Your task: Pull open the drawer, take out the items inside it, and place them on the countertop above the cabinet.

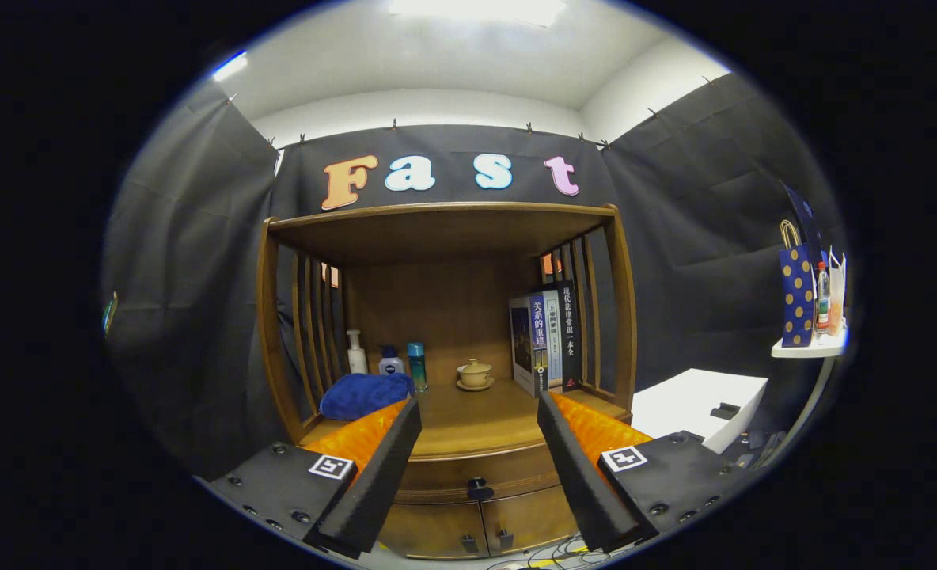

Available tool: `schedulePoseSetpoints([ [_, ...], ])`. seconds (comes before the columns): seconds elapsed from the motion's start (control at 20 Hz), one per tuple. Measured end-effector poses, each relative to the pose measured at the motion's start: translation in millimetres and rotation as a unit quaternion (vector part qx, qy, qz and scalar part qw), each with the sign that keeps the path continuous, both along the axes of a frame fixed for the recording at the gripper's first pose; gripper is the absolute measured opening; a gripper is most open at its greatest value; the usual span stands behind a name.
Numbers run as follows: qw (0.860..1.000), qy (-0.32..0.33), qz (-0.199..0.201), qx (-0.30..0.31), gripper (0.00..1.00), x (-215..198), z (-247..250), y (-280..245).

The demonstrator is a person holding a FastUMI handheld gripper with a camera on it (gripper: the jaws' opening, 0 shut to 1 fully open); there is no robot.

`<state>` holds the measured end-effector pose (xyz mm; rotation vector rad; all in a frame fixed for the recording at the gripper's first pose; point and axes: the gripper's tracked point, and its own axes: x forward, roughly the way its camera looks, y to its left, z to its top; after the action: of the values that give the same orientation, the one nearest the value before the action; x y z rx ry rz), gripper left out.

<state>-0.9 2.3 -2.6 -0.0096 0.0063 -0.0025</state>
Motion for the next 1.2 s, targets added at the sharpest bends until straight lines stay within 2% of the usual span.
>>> schedulePoseSetpoints([
  [0.3,1.000,-0.002,-0.004,-0.019,0.98,-1,4,1],
  [0.55,1.000,0.002,-0.006,-0.020,0.98,8,-11,-2],
  [0.7,1.000,0.014,0.008,-0.017,0.98,24,-41,2],
  [0.95,0.998,0.050,0.036,0.011,0.99,60,-116,5],
  [1.05,0.997,0.060,0.034,0.018,0.98,74,-140,1],
  [1.2,0.996,0.083,0.024,-0.005,0.98,96,-177,-12],
])
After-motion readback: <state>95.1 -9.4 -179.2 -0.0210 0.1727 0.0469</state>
